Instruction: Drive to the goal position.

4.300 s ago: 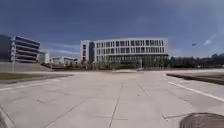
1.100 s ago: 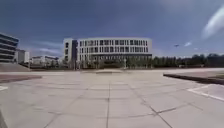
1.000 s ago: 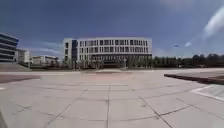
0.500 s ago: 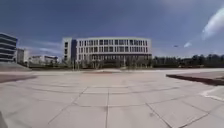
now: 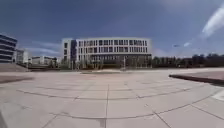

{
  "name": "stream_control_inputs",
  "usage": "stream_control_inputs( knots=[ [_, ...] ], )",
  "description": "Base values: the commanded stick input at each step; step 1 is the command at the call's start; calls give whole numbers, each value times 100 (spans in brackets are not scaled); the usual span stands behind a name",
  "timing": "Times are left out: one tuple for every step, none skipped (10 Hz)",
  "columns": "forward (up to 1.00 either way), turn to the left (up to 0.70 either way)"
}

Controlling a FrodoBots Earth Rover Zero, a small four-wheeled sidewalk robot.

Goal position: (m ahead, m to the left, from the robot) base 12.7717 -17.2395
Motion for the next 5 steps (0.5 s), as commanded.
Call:
stream_control_inputs(
  knots=[
    [70, -1],
    [70, -1],
    [70, -1],
    [70, -1],
    [70, -1]
  ],
)
